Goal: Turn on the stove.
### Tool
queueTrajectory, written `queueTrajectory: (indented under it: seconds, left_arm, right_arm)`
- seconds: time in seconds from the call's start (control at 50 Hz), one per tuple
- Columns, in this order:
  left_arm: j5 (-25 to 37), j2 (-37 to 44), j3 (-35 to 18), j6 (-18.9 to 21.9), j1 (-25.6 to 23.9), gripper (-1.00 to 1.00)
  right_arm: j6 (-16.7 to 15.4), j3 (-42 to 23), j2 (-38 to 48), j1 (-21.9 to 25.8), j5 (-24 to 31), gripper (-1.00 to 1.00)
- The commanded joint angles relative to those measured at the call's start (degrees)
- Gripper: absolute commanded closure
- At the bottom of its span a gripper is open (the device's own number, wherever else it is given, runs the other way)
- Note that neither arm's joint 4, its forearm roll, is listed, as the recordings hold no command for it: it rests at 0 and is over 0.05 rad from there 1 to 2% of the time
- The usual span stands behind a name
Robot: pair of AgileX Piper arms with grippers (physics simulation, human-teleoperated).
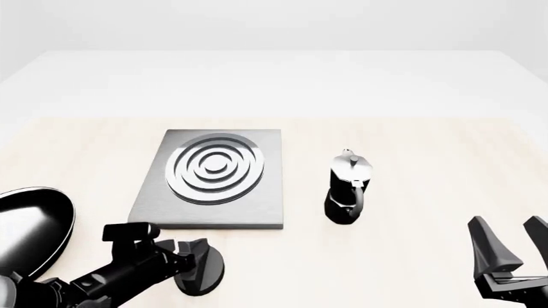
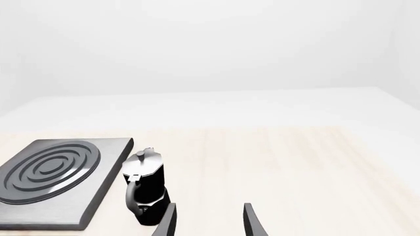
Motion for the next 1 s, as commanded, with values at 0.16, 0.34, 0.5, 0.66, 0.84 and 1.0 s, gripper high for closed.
queueTrajectory:
  seconds: [0.16, 0.34, 0.5, 0.66, 0.84, 1.0]
  left_arm:
    - [4.4, -4.8, -0.5, 4.1, 6.7, -1.00]
    - [5.1, -6.1, -0.3, 4.6, 7.7, -1.00]
    - [6.2, -7.5, -0.2, 4.7, 8.1, -1.00]
    - [12.3, -15.2, -1.2, 8.3, 9.6, -1.00]
    - [23.8, -30.4, -2.2, 12.7, 11.0, -1.00]
    - [31.8, -44.1, -0.4, 13.8, 13.0, -1.00]
  right_arm:
    - [-0.4, 0.0, 0.4, 0.1, -0.3, -1.00]
    - [-0.4, 0.0, 0.5, 0.1, -0.4, -1.00]
    - [-0.4, 0.0, -0.2, 0.1, 0.3, -1.00]
    - [-0.7, 0.0, -0.1, 0.2, 0.1, -1.00]
    - [-1.3, 0.0, -0.1, 0.2, 0.2, -1.00]
    - [-1.8, 0.0, -0.8, 0.3, 0.8, -1.00]
